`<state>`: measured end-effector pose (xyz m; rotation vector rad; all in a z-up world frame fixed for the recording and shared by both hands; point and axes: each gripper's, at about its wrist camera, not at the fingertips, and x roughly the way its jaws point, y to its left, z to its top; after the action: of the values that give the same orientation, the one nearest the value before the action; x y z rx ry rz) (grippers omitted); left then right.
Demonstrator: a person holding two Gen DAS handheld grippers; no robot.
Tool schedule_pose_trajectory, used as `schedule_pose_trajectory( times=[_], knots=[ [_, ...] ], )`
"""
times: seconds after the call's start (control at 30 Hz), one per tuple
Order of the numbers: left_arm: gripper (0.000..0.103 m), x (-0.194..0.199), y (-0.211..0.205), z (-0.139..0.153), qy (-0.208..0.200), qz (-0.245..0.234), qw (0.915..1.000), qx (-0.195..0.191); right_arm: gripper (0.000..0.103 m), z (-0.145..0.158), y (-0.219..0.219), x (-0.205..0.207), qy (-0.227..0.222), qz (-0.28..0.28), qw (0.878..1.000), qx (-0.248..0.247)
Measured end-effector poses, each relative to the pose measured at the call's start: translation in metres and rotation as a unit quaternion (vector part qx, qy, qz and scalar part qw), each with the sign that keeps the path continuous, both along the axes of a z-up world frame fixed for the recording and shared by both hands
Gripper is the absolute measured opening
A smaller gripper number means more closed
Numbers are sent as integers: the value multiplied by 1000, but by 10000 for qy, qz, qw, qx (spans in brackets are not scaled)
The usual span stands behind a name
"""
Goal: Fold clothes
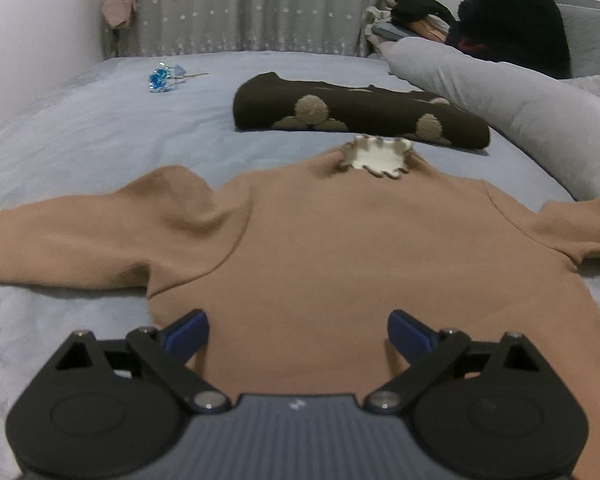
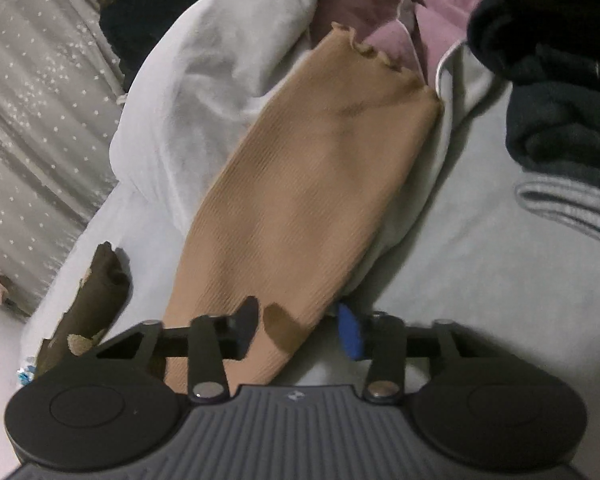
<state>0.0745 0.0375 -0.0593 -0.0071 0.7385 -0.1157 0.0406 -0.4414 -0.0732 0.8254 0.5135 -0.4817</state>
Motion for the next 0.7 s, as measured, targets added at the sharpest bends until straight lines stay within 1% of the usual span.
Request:
schedule_pose_trajectory(
  times=[0.07,0.17,0.3,0.37,0.43,0.53,0.7],
  knots=[
    [97,-1,0,1,19,-10,10000,-21,22,-1,0,-2,-34,-76,10000,-34],
    [97,-3,3,2,-3,44,10000,-35,15,0,0,-5,-83,-153,9998,-68],
    [97,-4,8,5,31,109,9997,-205,11,11,9,-12,-216,-179,9991,-319],
    [97,-3,10,7,87,123,9993,-337,8,17,15,-14,-334,-157,9985,-402],
    [96,-2,11,8,157,116,9987,-475,8,26,24,-15,-517,-74,9973,-512],
    [95,-3,11,10,233,91,9977,-632,7,39,39,-18,-799,146,9938,-754],
    [94,-5,10,14,217,53,9972,-711,7,60,63,-23,-1272,720,9836,-1061]
  ],
)
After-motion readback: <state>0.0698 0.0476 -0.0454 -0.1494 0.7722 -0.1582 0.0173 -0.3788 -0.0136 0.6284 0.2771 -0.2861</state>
